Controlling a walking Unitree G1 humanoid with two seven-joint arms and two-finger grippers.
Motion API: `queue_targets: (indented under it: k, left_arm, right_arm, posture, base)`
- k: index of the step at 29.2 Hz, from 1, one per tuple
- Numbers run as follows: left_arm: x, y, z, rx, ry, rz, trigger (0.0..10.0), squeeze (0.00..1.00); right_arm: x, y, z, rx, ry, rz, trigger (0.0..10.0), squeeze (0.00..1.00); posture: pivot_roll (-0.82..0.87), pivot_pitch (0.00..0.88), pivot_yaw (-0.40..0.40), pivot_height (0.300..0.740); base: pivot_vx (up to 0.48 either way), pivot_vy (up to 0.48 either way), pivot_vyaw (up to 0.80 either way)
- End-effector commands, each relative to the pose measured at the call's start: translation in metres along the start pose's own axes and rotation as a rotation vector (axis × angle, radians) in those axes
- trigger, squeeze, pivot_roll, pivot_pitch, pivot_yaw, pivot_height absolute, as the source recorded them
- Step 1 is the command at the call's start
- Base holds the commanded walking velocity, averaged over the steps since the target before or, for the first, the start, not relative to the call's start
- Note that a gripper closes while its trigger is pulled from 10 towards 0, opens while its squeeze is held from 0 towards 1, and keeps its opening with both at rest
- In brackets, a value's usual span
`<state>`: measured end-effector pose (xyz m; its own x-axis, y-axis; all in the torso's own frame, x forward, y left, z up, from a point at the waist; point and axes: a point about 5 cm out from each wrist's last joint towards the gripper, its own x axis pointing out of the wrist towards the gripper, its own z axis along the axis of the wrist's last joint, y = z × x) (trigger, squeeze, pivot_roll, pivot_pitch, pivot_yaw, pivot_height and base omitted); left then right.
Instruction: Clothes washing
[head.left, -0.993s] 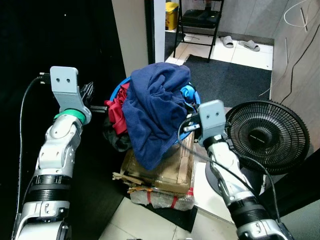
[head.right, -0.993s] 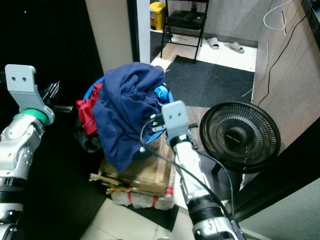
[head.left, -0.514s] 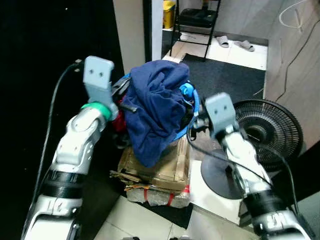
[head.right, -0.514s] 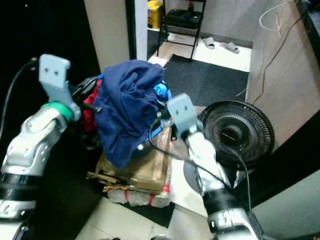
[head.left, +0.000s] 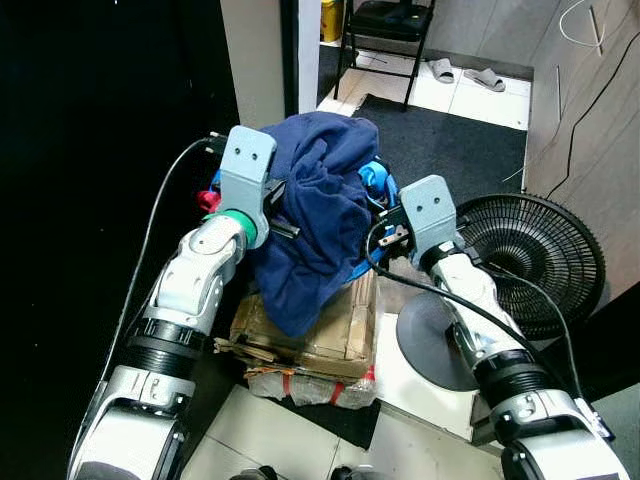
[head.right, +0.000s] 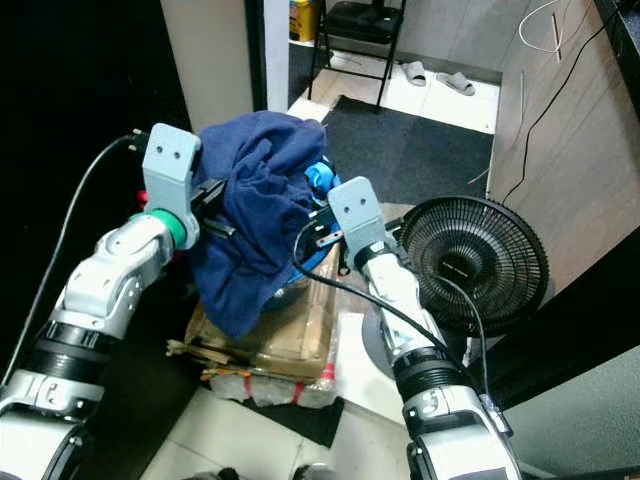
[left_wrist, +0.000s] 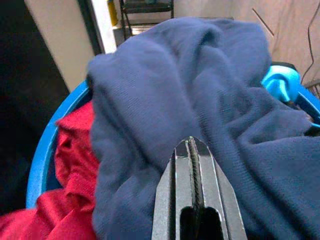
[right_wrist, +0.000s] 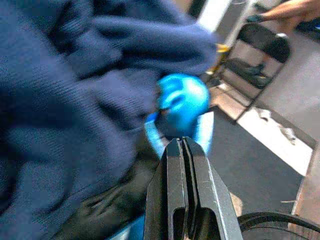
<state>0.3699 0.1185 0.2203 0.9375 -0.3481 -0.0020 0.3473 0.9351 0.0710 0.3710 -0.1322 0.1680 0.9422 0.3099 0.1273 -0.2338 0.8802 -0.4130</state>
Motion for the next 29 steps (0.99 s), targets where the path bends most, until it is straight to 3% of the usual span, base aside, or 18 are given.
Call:
queue_targets:
  k: [1, 2, 6, 7, 20, 21, 22, 23, 29]
  left_arm:
    - [-0.005, 0.008, -0.005, -0.032, 0.017, 0.029, 10.0, 0.00]
    - [-0.010, 0.017, 0.000, -0.052, -0.012, 0.065, 10.0, 0.00]
    - [-0.012, 0.020, 0.003, -0.056, -0.019, 0.076, 10.0, 0.00]
    - [-0.014, 0.020, 0.004, -0.053, -0.023, 0.077, 10.0, 0.00]
    - [-0.009, 0.011, 0.012, -0.061, -0.052, 0.058, 10.0, 0.00]
    - [-0.009, 0.009, 0.015, -0.061, -0.064, 0.047, 10.0, 0.00]
    - [-0.009, 0.009, 0.015, -0.061, -0.064, 0.047, 10.0, 0.00]
    - [-0.008, 0.007, 0.017, -0.061, -0.071, 0.042, 10.0, 0.00]
    - [-0.009, 0.008, 0.017, -0.062, -0.075, 0.050, 10.0, 0.00]
  right_arm:
    - [-0.003, 0.003, -0.008, -0.008, 0.024, 0.034, 10.0, 0.00]
    - [-0.002, 0.003, -0.006, -0.012, 0.015, 0.041, 10.0, 0.00]
    - [0.001, 0.001, -0.002, 0.009, -0.003, 0.028, 10.0, 0.00]
    - [0.004, 0.000, 0.003, 0.052, -0.018, 0.020, 10.0, 1.00]
    - [0.002, -0.010, 0.006, 0.053, -0.034, -0.004, 10.0, 1.00]
    - [0.002, -0.016, 0.006, 0.051, -0.037, -0.035, 5.6, 0.51]
    - [0.002, -0.016, 0.006, 0.051, -0.037, -0.035, 5.6, 0.51]
    - [0.002, -0.019, 0.007, 0.052, -0.046, -0.056, 0.0, 0.00]
    - [0.002, -0.021, 0.010, 0.064, -0.062, -0.076, 0.0, 0.00]
  posture:
    - [0.01, 0.099, 0.024, 0.740]
    - [0.02, 0.095, 0.015, 0.740]
    - [0.02, 0.091, 0.010, 0.740]
    - [0.02, 0.089, 0.009, 0.740]
    - [0.00, 0.076, 0.012, 0.740]
    - [0.00, 0.076, 0.017, 0.740]
    - [0.00, 0.076, 0.017, 0.740]
    - [0.00, 0.079, 0.018, 0.740]
    - [0.00, 0.081, 0.017, 0.740]
  base:
    - [0.000, 0.000, 0.00]
    - [0.000, 0.000, 0.00]
    - [0.000, 0.000, 0.00]
    - [0.000, 0.000, 0.00]
    - [0.000, 0.000, 0.00]
    - [0.000, 0.000, 0.00]
    - [0.000, 0.000, 0.00]
    - [0.000, 0.000, 0.00]
    - [0.000, 0.000, 0.00]
